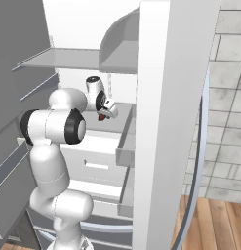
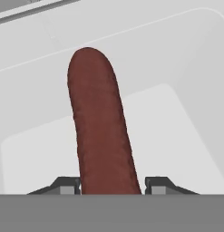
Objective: Retrieve the sausage and cheese from the fridge and place them on the cutting board on the counter.
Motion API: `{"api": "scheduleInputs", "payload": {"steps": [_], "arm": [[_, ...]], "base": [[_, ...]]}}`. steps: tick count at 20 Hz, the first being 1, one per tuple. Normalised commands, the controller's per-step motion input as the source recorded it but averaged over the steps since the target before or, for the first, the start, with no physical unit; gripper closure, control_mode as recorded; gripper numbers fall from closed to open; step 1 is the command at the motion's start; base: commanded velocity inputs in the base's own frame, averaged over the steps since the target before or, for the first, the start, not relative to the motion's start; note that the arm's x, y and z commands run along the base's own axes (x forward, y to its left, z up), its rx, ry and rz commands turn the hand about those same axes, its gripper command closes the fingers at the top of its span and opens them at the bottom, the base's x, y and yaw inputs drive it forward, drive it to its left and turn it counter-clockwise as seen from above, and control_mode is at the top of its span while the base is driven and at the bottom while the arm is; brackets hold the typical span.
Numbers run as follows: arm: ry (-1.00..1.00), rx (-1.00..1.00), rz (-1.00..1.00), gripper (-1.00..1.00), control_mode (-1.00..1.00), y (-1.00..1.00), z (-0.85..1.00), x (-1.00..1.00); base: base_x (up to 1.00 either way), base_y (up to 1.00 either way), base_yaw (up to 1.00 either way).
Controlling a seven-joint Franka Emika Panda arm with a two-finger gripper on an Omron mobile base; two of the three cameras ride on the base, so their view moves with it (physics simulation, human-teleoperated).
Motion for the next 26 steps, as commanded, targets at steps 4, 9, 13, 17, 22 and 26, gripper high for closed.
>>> {"api": "scheduleInputs", "payload": {"steps": [4,9,13,17,22,26], "arm": [[-0.09,0.00,0.04,1.00,-1.00,-0.10,0.10,-0.61],[-0.07,0.00,0.18,1.00,-1.00,-0.10,0.58,-0.77],[0.00,0.00,0.17,1.00,-1.00,-0.06,0.49,-0.84],[0.00,0.00,0.12,1.00,-1.00,-0.07,0.60,-0.99],[0.00,-0.05,0.08,1.00,-1.00,-0.03,0.84,-1.00],[0.00,-0.12,0.08,1.00,-1.00,-0.04,0.93,-0.87]], "base": [[0.00,0.00,0.00],[0.00,0.00,0.00],[0.00,0.00,0.00],[0.00,0.00,0.00],[0.00,0.00,0.00],[0.00,0.00,0.00]]}}
